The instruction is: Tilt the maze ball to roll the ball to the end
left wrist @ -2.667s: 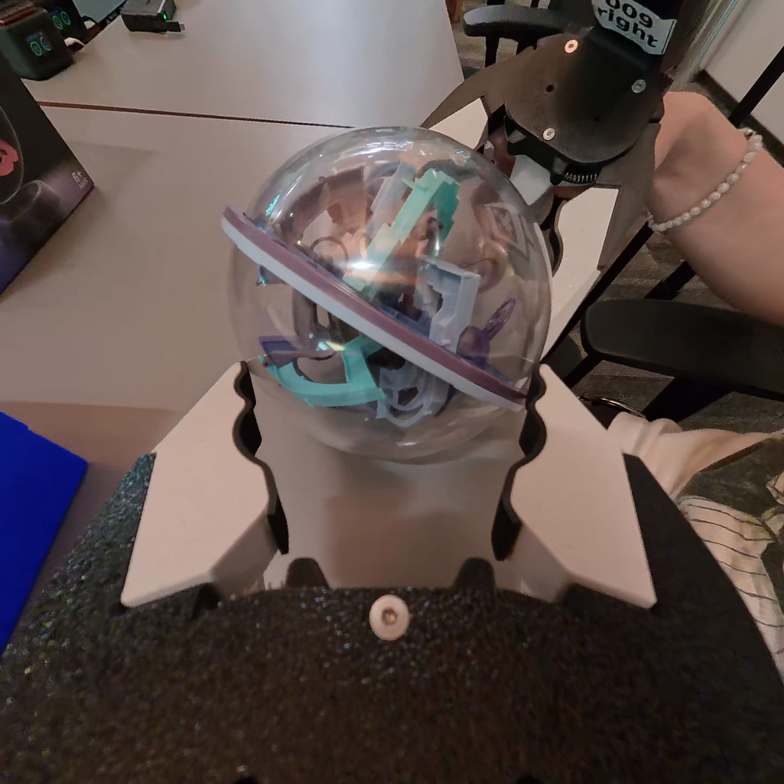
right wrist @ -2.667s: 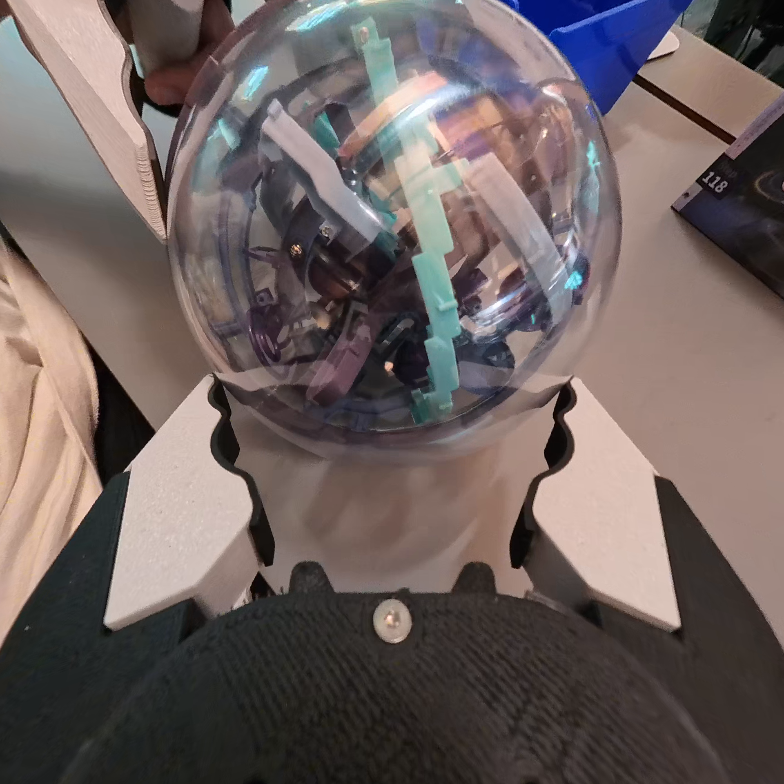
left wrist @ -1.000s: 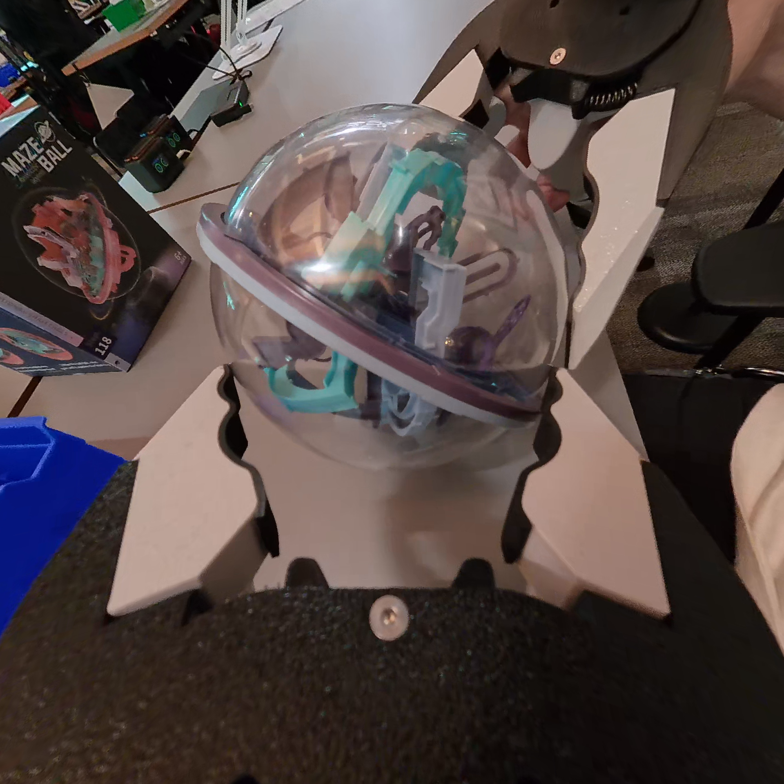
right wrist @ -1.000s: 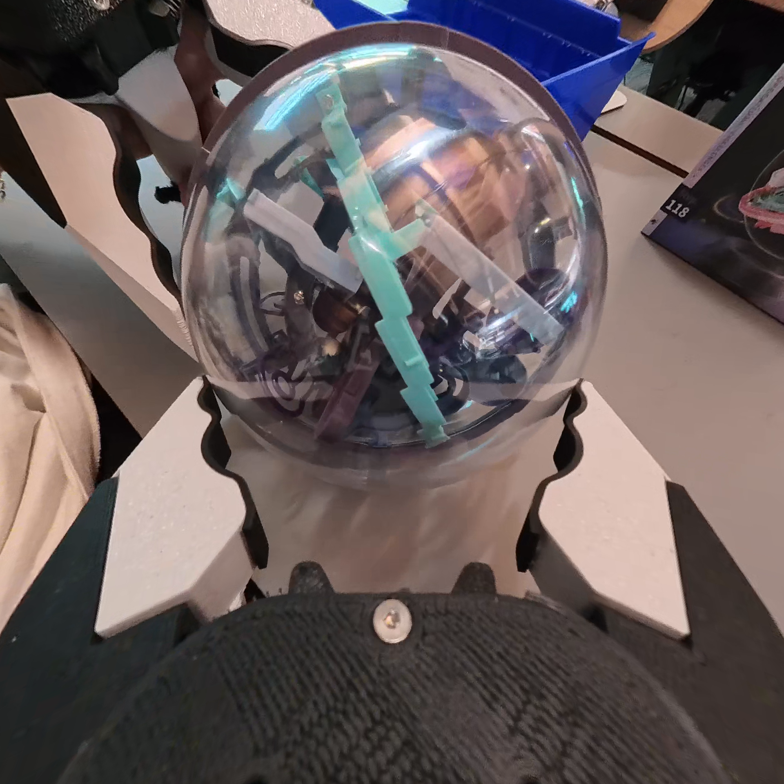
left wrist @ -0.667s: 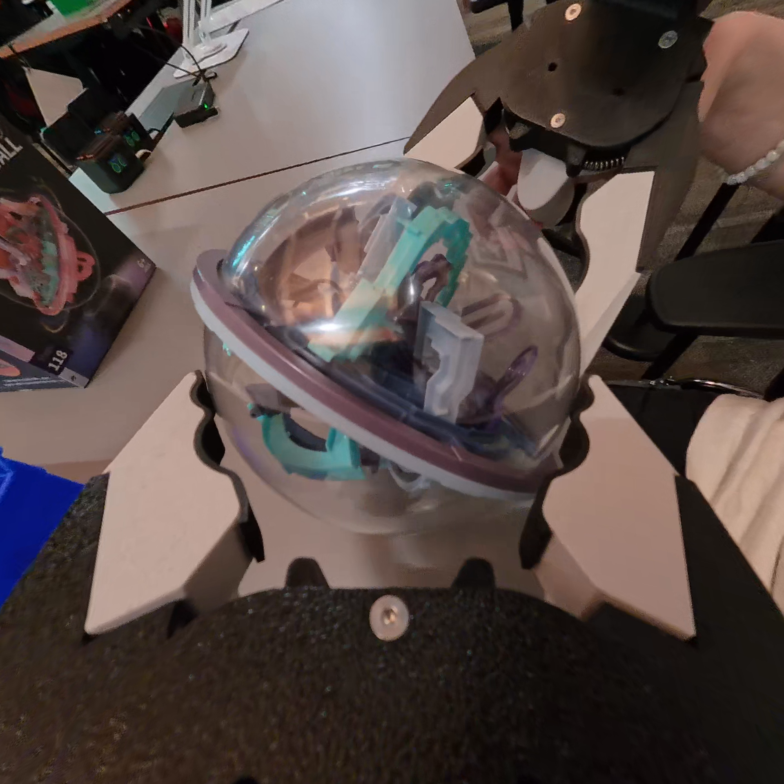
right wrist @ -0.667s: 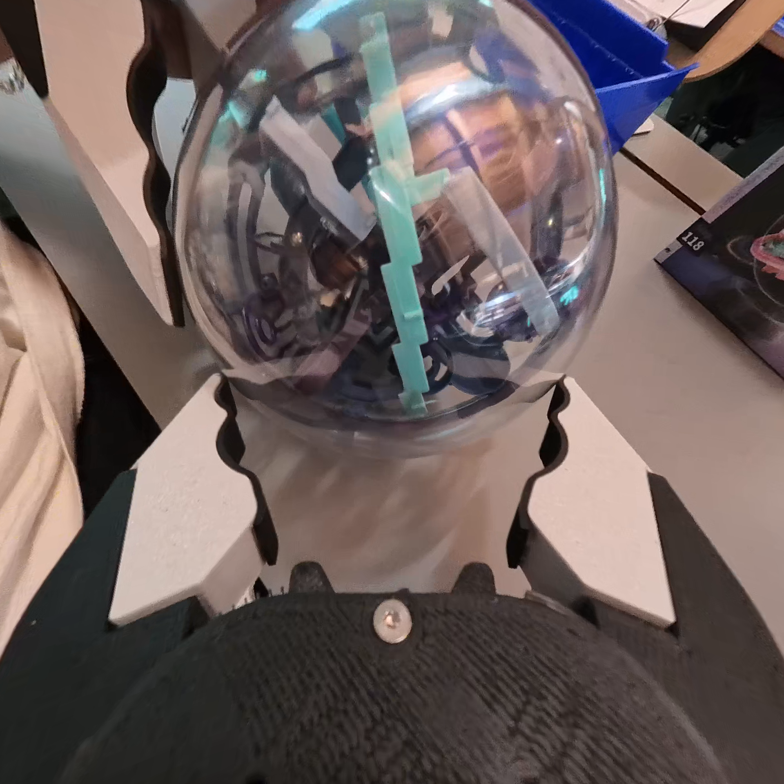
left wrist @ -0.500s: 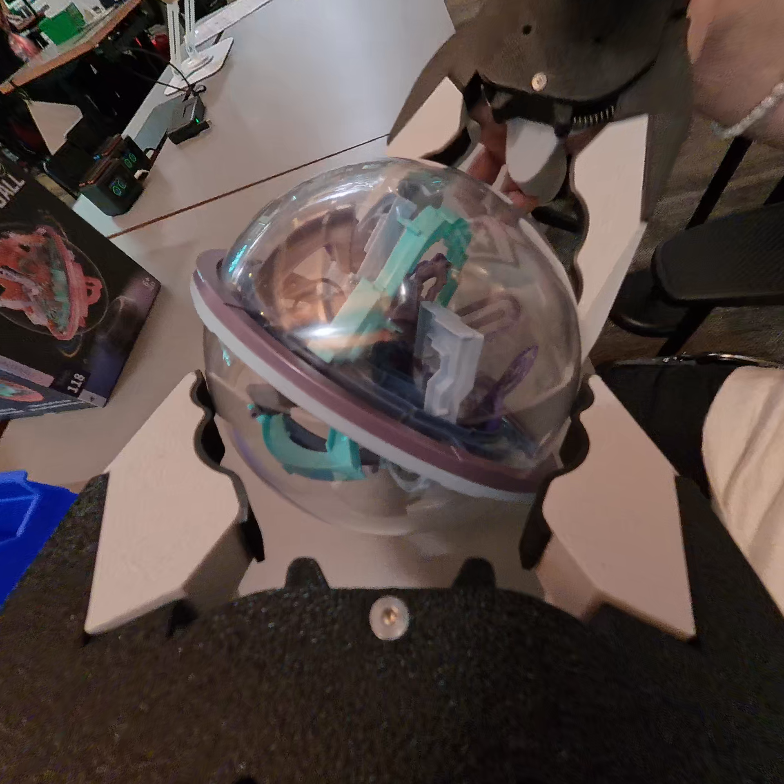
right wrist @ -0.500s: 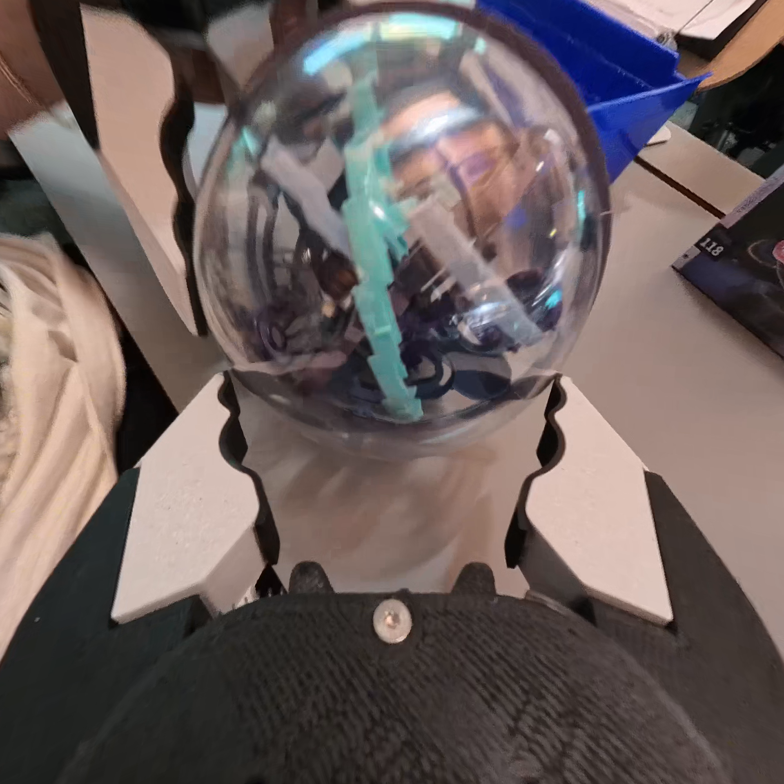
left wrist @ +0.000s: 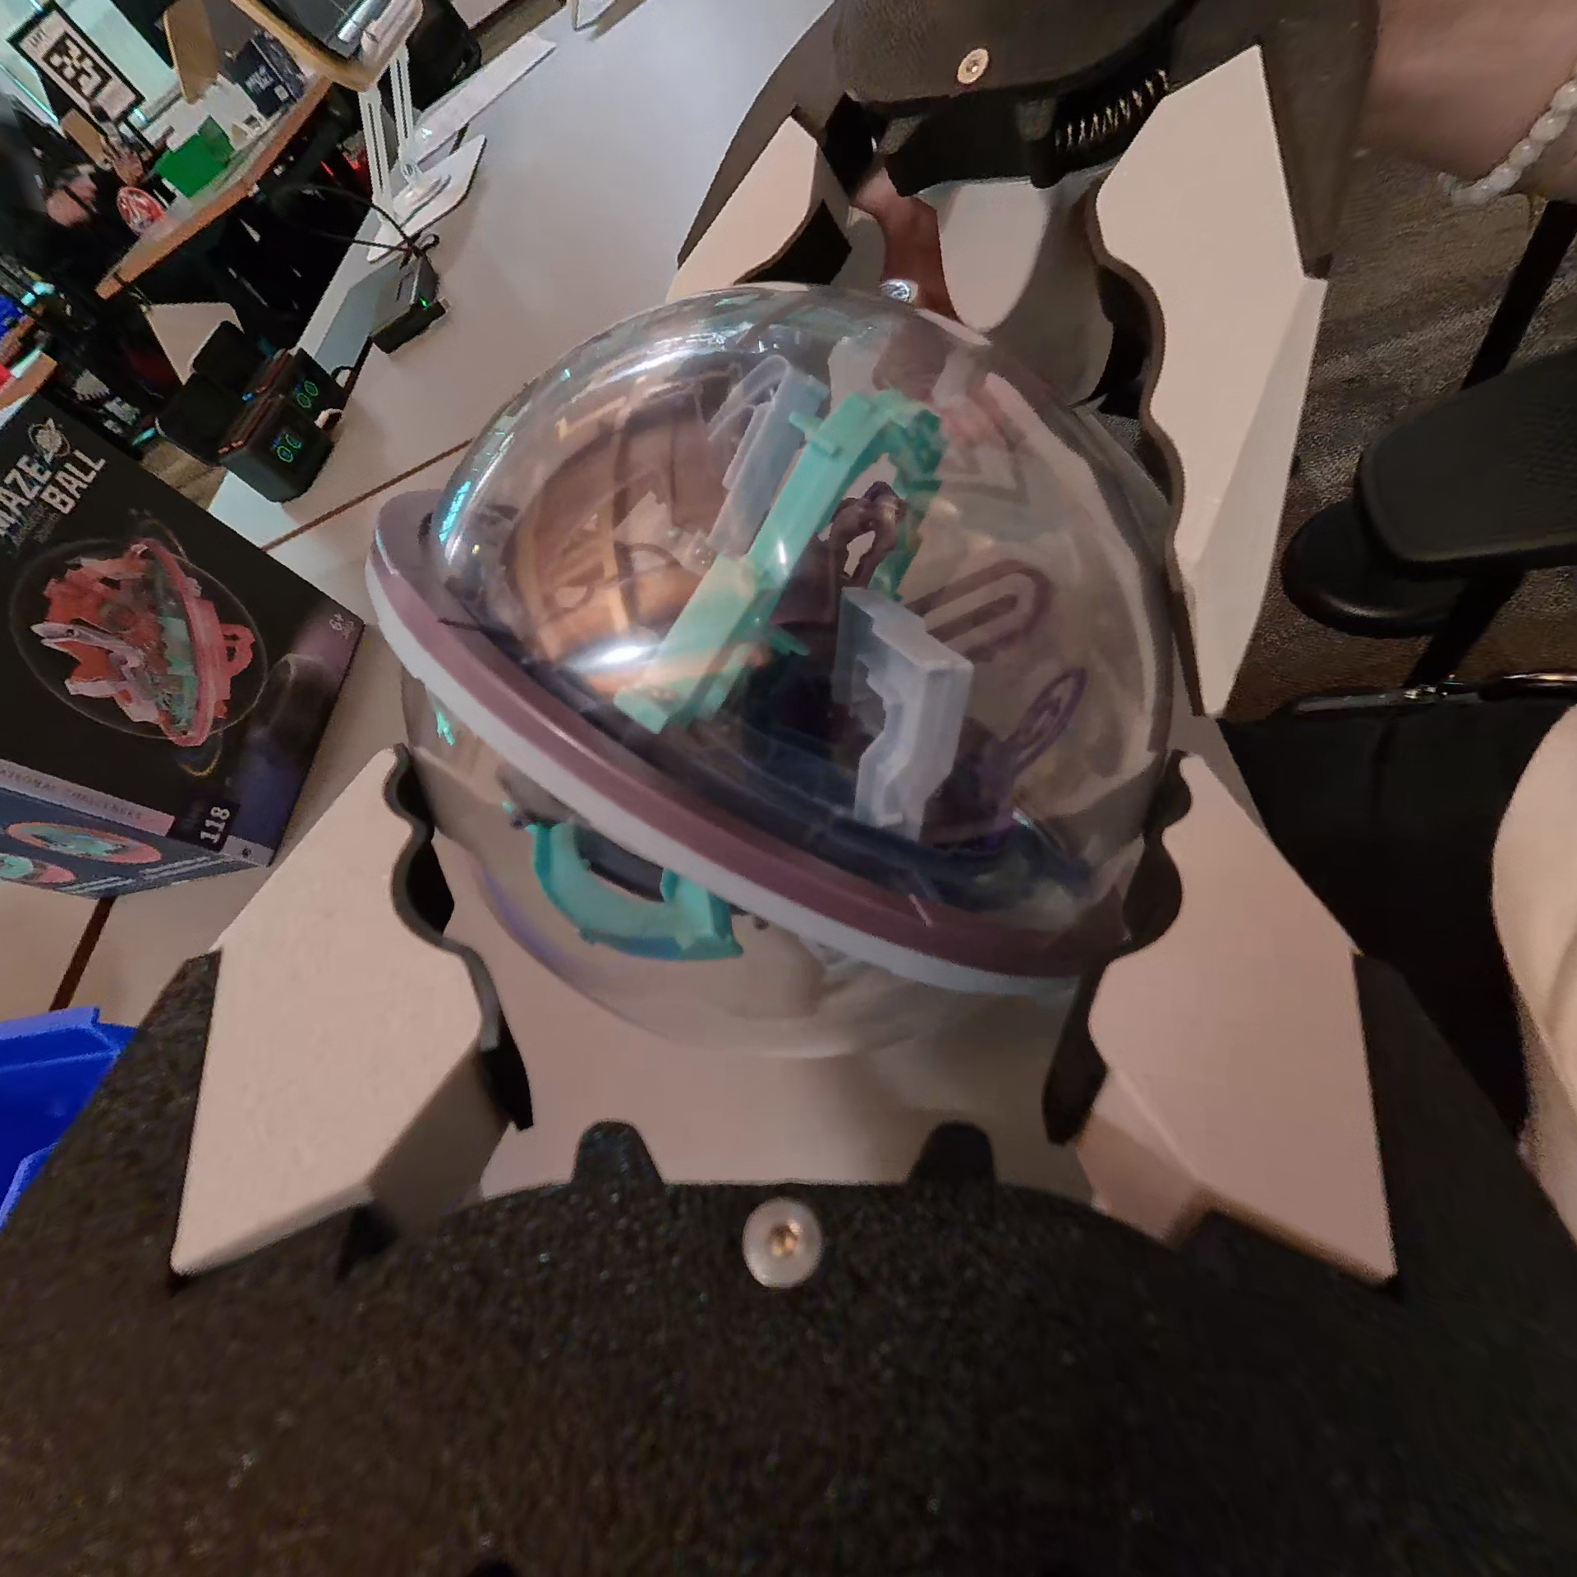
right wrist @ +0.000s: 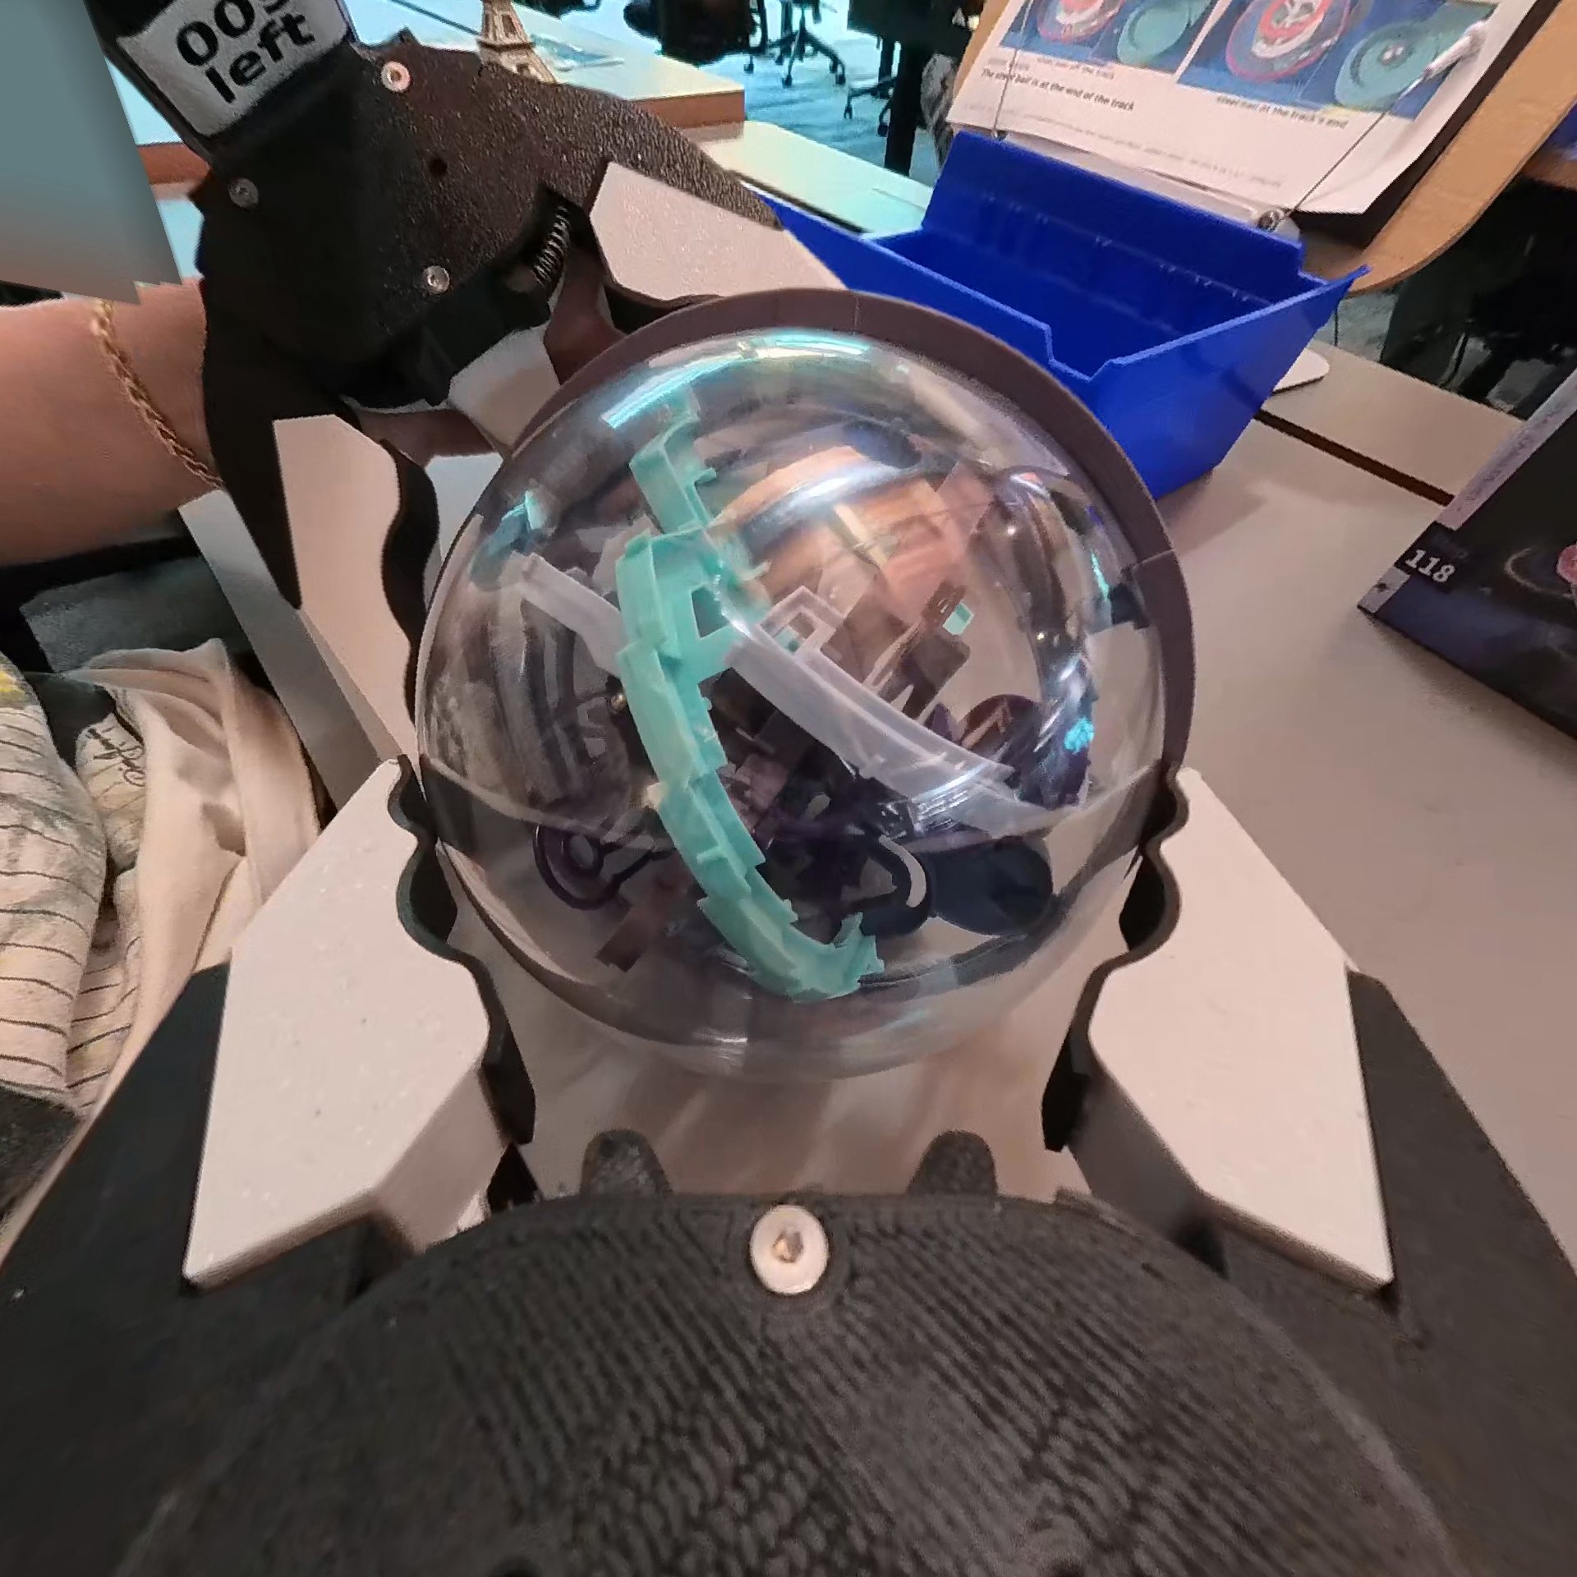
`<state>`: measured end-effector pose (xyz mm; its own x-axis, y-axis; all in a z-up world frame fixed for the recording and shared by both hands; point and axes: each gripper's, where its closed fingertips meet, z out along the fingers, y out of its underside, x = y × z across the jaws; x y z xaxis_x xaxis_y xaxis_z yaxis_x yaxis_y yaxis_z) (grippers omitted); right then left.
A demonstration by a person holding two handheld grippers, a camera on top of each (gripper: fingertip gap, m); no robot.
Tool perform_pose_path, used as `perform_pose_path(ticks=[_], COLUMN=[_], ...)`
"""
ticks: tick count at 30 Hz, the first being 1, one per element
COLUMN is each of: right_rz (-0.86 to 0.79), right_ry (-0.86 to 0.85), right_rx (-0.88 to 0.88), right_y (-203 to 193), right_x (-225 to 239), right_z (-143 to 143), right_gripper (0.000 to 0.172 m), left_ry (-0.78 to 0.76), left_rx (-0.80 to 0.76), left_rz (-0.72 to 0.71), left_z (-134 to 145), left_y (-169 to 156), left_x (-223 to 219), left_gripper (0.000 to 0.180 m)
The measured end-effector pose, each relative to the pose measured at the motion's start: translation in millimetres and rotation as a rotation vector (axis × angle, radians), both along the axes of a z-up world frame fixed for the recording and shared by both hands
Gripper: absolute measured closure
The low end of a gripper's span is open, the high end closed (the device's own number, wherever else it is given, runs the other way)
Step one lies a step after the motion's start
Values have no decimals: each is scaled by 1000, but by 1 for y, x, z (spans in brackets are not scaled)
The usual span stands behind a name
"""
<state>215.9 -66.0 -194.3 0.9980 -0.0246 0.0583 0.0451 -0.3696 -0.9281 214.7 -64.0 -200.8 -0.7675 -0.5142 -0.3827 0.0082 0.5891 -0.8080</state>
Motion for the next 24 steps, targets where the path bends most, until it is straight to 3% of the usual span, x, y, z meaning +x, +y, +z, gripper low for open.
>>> perform_pose_path(ticks=[24], right_rz=[-69], right_ry=[-102], right_rx=[182], right_y=[-2], right_x=[-6], right_z=[8], right_gripper=[15], left_ry=[-73], left_rx=[51], left_rz=[-64], left_z=[-1], left_y=[-2], left_x=[-4], left_gripper=[24])
